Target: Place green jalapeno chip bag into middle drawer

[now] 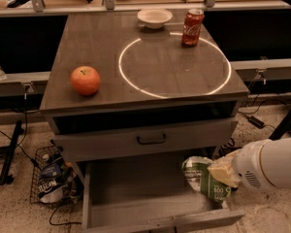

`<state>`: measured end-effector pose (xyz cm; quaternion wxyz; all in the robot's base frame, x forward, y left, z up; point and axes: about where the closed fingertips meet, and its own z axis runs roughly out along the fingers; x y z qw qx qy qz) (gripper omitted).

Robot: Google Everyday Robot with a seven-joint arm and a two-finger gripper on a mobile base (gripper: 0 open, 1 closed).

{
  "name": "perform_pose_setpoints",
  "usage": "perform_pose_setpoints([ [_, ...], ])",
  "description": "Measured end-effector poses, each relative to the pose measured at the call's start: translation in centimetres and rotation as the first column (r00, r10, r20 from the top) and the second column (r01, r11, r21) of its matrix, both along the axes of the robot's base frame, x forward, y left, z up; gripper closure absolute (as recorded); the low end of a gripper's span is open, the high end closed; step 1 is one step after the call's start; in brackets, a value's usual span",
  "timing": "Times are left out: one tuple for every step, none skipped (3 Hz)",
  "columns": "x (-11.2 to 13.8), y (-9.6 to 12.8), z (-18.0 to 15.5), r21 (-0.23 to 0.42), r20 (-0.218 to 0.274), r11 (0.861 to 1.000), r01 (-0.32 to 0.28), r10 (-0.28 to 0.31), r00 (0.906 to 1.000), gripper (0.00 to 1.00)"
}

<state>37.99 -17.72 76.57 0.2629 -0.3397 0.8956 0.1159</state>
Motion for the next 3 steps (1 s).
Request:
perform_pose_setpoints([
  [1.5, 1.1, -4.3, 0.066, -0.016, 0.998, 0.024, -0.023, 0.9996, 1.00],
  [3.4, 2.2, -9.2, 0.135, -0.041, 0.990, 0.044, -0.038, 0.9984, 1.00],
  [5.7, 3.7, -14.3, 0.193, -0.068, 0.980, 0.039, -0.026, 0.9973, 1.00],
])
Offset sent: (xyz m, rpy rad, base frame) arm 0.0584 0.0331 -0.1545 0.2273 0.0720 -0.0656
